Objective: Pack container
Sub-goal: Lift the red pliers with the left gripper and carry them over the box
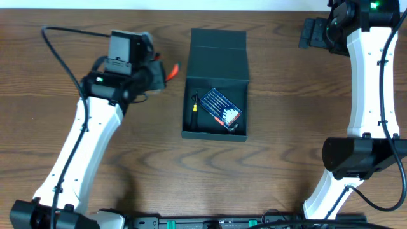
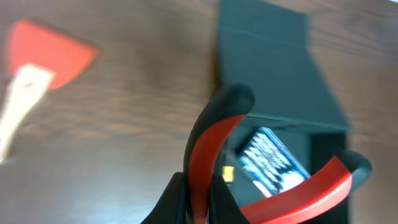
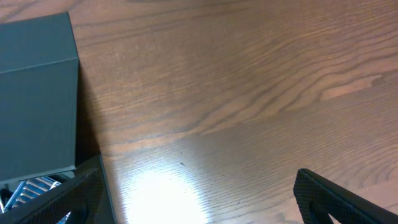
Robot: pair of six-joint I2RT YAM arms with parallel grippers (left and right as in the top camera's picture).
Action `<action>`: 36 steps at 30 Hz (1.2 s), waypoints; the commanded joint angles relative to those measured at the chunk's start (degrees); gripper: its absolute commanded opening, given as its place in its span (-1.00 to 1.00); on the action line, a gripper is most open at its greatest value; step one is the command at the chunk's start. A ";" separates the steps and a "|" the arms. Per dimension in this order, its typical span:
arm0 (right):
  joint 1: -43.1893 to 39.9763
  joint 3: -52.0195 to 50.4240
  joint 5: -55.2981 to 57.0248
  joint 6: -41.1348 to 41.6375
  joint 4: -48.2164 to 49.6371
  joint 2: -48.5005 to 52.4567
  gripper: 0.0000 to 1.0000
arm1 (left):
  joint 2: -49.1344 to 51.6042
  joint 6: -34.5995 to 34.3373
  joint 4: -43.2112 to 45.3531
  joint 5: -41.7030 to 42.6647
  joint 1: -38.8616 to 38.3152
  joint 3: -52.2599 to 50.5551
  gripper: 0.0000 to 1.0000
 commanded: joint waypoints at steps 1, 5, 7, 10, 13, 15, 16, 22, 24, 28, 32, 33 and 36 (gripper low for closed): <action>-0.57 1.09 0.00 1.05 -0.02 0.00 0.98 | -0.74 3.56 1.97 4.35 -3.69 1.70 -0.88; -0.57 1.09 0.00 1.05 -0.02 0.00 0.99 | -0.72 5.73 4.72 4.42 -8.85 1.70 -0.89; -0.57 1.09 0.00 1.05 -0.02 0.00 0.99 | -0.57 6.14 5.95 4.24 -11.41 1.70 -0.89; -0.57 1.09 0.00 1.05 -0.02 0.00 0.98 | 0.13 6.12 6.80 4.17 -14.12 1.70 -0.89; -0.57 1.09 0.00 1.05 -0.02 0.00 0.98 | 1.49 6.10 6.67 3.80 -15.96 1.70 -0.89; -0.57 1.09 0.00 1.05 -0.02 0.00 0.98 | 2.73 6.10 6.47 3.80 -16.74 1.70 -0.89; -0.57 1.09 0.00 1.05 -0.02 0.00 0.98 | 3.41 6.08 6.43 3.80 -17.14 1.70 -0.89; -0.57 1.09 0.00 1.05 -0.02 0.00 0.98 | 8.11 6.08 6.45 3.80 -18.60 1.70 -0.88; -0.57 1.09 0.00 1.05 -0.02 0.00 0.99 | 9.70 6.08 6.43 3.82 -18.84 1.70 -0.89; -0.57 1.09 0.00 1.05 -0.02 0.00 0.98 | 12.57 6.08 6.43 3.80 -18.88 1.70 -0.89; -0.57 1.09 0.00 1.05 -0.02 0.00 0.99 | 15.74 3.85 6.38 3.37 -18.88 1.70 -0.89; -0.55 1.09 0.00 1.05 -0.02 0.00 0.99 | 16.50 2.64 6.23 2.62 -18.88 1.70 -0.89; -0.50 1.09 0.00 1.05 -0.02 0.00 0.98 | 18.80 0.81 5.62 1.60 -18.88 1.68 -0.89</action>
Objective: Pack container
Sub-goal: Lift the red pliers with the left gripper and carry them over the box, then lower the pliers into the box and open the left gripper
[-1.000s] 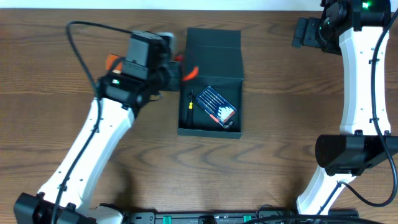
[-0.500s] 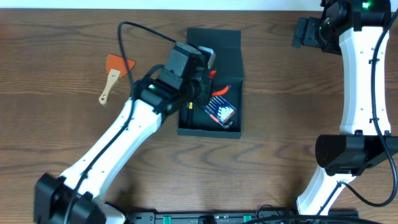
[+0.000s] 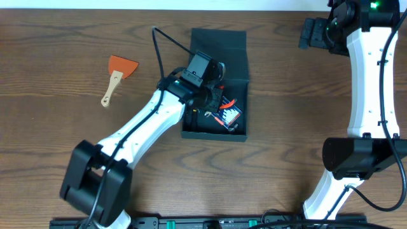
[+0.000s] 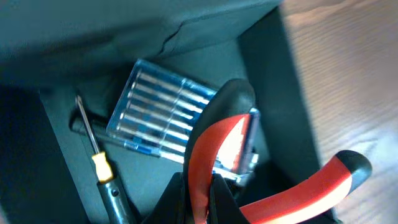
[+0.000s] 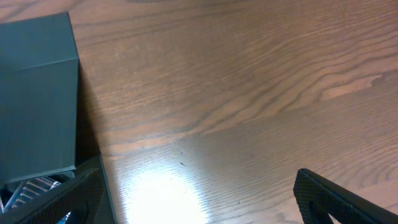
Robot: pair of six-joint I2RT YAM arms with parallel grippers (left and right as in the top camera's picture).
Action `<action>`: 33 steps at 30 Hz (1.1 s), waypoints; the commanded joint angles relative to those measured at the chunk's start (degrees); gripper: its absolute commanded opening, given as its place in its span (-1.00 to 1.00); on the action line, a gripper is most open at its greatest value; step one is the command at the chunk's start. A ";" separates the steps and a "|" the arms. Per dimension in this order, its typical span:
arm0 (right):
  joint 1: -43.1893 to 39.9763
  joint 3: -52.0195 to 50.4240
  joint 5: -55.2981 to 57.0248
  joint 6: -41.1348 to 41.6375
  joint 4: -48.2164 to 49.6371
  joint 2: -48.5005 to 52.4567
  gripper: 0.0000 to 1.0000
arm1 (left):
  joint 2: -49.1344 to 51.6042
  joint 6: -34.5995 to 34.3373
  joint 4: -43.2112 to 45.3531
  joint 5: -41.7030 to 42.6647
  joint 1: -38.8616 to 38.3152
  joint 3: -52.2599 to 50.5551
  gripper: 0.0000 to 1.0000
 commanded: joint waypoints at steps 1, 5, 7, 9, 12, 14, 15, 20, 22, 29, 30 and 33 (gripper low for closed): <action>-0.52 1.09 0.00 1.05 -0.02 0.00 0.98 | 2.64 -2.95 -0.61 -1.36 -0.13 1.66 -0.88; -0.57 1.09 0.00 1.05 -0.02 0.00 0.98 | 5.46 -4.79 -2.62 -2.19 -0.13 1.66 -0.89; -0.57 1.09 0.00 1.05 -0.02 0.00 0.99 | 6.23 -4.79 -3.02 -2.19 -0.13 1.66 -0.88; -0.57 1.09 0.00 1.05 -0.02 0.00 0.98 | 6.84 -4.76 -3.19 -2.19 -0.13 1.66 -0.89; -0.57 1.09 0.00 1.05 -0.02 0.00 0.99 | 7.63 -4.74 -3.17 -2.19 -0.13 1.66 -0.89; -0.57 1.09 0.00 1.05 -0.02 0.00 0.99 | 8.11 -4.74 -3.19 -2.21 -0.13 1.66 -0.89; -0.57 1.09 0.00 1.05 -0.02 0.00 0.98 | 8.33 -4.74 -3.19 -2.43 -0.13 1.66 -0.89; -0.57 1.09 0.00 1.05 -0.02 0.00 0.98 | 8.57 -4.68 -3.21 -6.75 -0.11 1.44 -0.89; -0.57 1.09 0.00 1.05 -0.02 0.00 0.98 | 8.57 -4.28 -3.19 -6.78 -0.07 1.44 -0.88; -0.57 1.09 0.00 1.05 -0.02 0.00 0.99 | 8.57 -4.28 -3.19 -6.75 -0.09 1.44 -0.89; -0.57 1.09 0.00 1.05 -0.02 0.00 0.98 | 8.57 -4.28 -3.19 -6.75 -0.09 1.44 -0.88; -0.57 1.09 0.00 1.05 -0.02 0.00 0.99 | 8.57 -4.28 -3.19 -6.75 -0.09 1.44 -0.88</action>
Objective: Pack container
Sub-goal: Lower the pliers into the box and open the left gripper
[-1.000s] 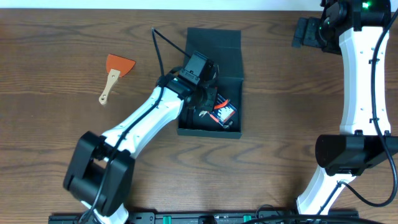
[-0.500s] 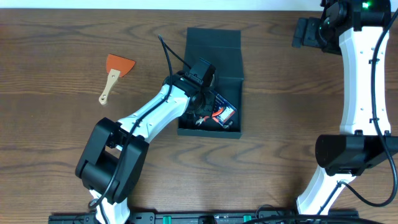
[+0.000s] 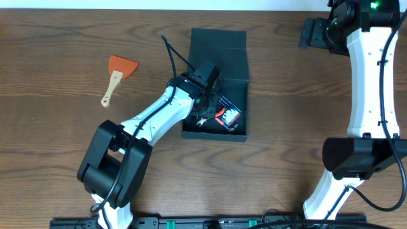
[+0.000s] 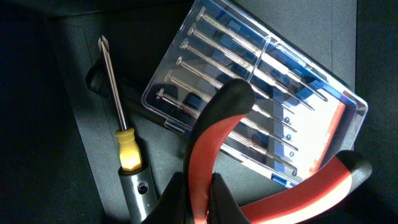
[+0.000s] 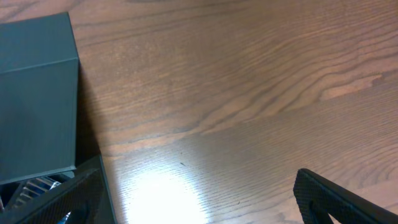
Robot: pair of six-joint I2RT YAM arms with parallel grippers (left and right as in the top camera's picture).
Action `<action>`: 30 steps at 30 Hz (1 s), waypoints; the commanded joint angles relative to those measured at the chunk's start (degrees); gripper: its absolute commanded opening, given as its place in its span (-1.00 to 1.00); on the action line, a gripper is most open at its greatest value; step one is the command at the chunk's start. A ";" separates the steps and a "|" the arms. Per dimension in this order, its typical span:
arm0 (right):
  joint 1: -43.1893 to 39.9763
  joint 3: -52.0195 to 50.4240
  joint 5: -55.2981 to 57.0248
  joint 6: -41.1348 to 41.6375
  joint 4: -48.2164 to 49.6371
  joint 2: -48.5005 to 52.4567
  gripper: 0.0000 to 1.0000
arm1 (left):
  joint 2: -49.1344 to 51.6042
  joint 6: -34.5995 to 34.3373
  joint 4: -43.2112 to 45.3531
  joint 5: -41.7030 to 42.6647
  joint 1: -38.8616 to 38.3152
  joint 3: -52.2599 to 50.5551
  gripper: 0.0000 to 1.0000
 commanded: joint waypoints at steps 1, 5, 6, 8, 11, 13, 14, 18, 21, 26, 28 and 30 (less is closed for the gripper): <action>-0.57 1.09 0.00 1.03 -0.02 0.00 0.99 | 0.94 0.15 -0.13 -0.74 -0.09 1.42 -0.88; -0.52 1.09 0.00 1.03 -0.02 0.00 0.99 | 0.94 0.15 -0.13 -0.74 -0.09 1.42 -0.74; -0.48 1.09 0.00 1.03 -0.02 0.00 0.99 | 0.94 0.13 -0.13 -0.72 -0.09 1.42 -0.74; -0.50 1.09 0.00 1.03 -0.02 0.00 0.99 | 0.94 0.13 -0.17 -0.70 -0.09 1.42 -0.74; -0.57 1.09 0.00 1.03 -0.02 0.00 0.99 | 0.94 0.13 -0.26 -0.70 -0.09 1.42 -0.66; -0.61 1.09 0.00 1.03 -0.02 0.00 0.99 | 0.94 0.13 -0.28 -0.70 -0.09 1.42 -0.66; -0.59 1.09 0.00 1.03 -0.02 0.00 0.98 | 0.92 0.13 -0.26 -0.70 -0.09 1.42 -0.66; -0.55 1.09 0.00 1.03 -0.02 0.00 0.99 | 0.35 0.13 -0.07 -0.66 -0.09 1.46 -0.66; -0.61 1.09 0.00 1.03 -0.02 0.00 0.98 | -1.07 0.13 -0.09 -0.66 -0.09 2.01 -0.69; -0.57 1.09 0.00 1.03 -0.02 0.00 0.98 | -6.14 0.15 -0.11 -0.70 0.04 3.96 -0.66; -0.57 1.09 0.00 1.03 -0.02 0.00 0.98 | -8.92 0.17 -0.13 -0.70 0.42 4.57 -0.58; -0.57 1.09 0.00 1.03 -0.02 0.00 0.99 | -12.24 0.96 -0.13 -0.72 1.20 4.83 -0.45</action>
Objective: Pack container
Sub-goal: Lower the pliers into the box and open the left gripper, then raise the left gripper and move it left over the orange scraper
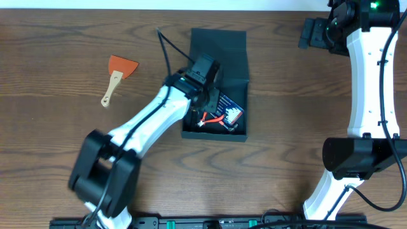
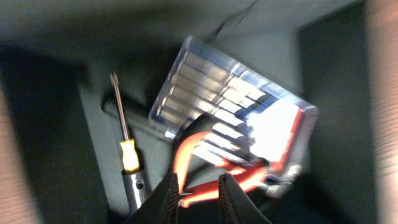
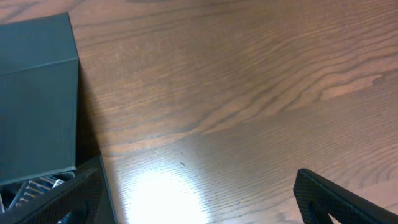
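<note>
A black box point(image 1: 214, 135) stands open at mid-table, its lid point(image 1: 218, 48) folded back. Inside lie a clear case of screwdrivers point(image 2: 211, 93), a yellow-handled screwdriver point(image 2: 129, 155) and red-handled pliers point(image 2: 217, 165), which rest partly on the case. In the overhead view the pliers point(image 1: 213, 118) show at the box's front. My left gripper point(image 2: 198, 190) hangs open just above the pliers, its fingers apart and off the handles. An orange scraper point(image 1: 118, 71) lies on the table at the left. Far back right, my right gripper point(image 3: 199, 205) is open and holds nothing.
The lid point(image 3: 37, 93) fills the left of the right wrist view, with bare wood beside it. The right arm's base point(image 1: 356, 156) stands at the right edge. A black cable point(image 1: 166, 48) loops from the left arm over the box's left side.
My left gripper has opened and let go of the red pliers, which now lie in the box on the case. It stands a little higher than before. The right arm is still.
At first my left gripper held the red pliers over the table left of the box. It then had them over the box's inside, then low over the screwdriver case. Now the pliers lie in the box and the gripper is open.
</note>
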Robot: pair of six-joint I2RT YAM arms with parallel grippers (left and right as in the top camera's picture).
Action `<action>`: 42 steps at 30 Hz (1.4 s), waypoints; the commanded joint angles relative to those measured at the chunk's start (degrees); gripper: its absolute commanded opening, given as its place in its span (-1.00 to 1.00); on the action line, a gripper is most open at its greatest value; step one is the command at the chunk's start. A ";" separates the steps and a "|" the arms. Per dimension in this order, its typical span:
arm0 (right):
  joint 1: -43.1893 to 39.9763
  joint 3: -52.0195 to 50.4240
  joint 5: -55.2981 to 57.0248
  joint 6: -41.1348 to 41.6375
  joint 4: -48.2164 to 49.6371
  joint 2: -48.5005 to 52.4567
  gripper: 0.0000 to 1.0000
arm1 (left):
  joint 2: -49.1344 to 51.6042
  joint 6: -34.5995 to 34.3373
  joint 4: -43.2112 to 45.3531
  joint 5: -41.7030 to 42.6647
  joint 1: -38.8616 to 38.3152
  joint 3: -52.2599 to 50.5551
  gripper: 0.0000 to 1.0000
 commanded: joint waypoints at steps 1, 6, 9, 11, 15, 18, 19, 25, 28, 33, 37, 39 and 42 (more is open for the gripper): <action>-0.57 1.09 0.00 0.85 -0.02 0.00 0.99 | -7.30 1.25 -0.04 -0.76 1.51 2.60 -0.34; -0.59 1.09 0.02 0.85 -0.02 0.00 0.99 | -14.82 1.49 -3.10 -5.55 6.12 2.60 -0.22; -0.55 1.09 0.00 0.85 -0.02 0.00 0.98 | -17.90 3.96 -7.08 -8.44 10.75 2.60 -0.22; -0.57 1.09 0.00 0.85 -0.02 0.00 0.98 | -18.88 6.64 -9.68 -8.41 13.84 2.60 -0.21; -0.61 1.09 0.00 0.85 -0.02 0.00 0.98 | -19.21 12.00 -13.99 -8.44 20.33 2.58 0.18; -0.57 1.09 0.00 0.85 -0.02 0.00 0.99 | -18.78 14.27 -14.71 -8.44 24.76 2.51 0.42; -0.55 1.09 0.00 0.85 -0.02 0.00 0.98 | -18.62 15.23 -14.71 -8.44 25.99 2.51 0.44; -0.68 1.09 0.00 0.85 -0.02 0.00 0.99 | -16.74 25.46 -13.84 -8.44 33.73 2.47 0.57; -0.39 1.09 0.00 0.85 -0.02 0.00 0.99 | -15.04 31.56 -13.07 -8.41 36.44 2.43 0.69; -0.39 1.09 0.00 0.85 -0.02 0.00 0.99 | -10.82 38.58 -11.32 -8.37 38.91 2.43 0.88; -0.28 1.09 0.00 0.85 -0.02 0.00 0.99 | -7.26 41.92 -9.62 -8.31 39.21 2.43 1.00; -0.28 1.09 0.00 0.85 -0.02 0.00 0.98 | -5.25 42.10 -8.92 -8.15 39.21 2.43 0.98; -0.28 1.09 0.00 0.85 -0.02 0.00 0.98 | -2.21 42.07 -8.35 -7.85 39.21 2.43 0.98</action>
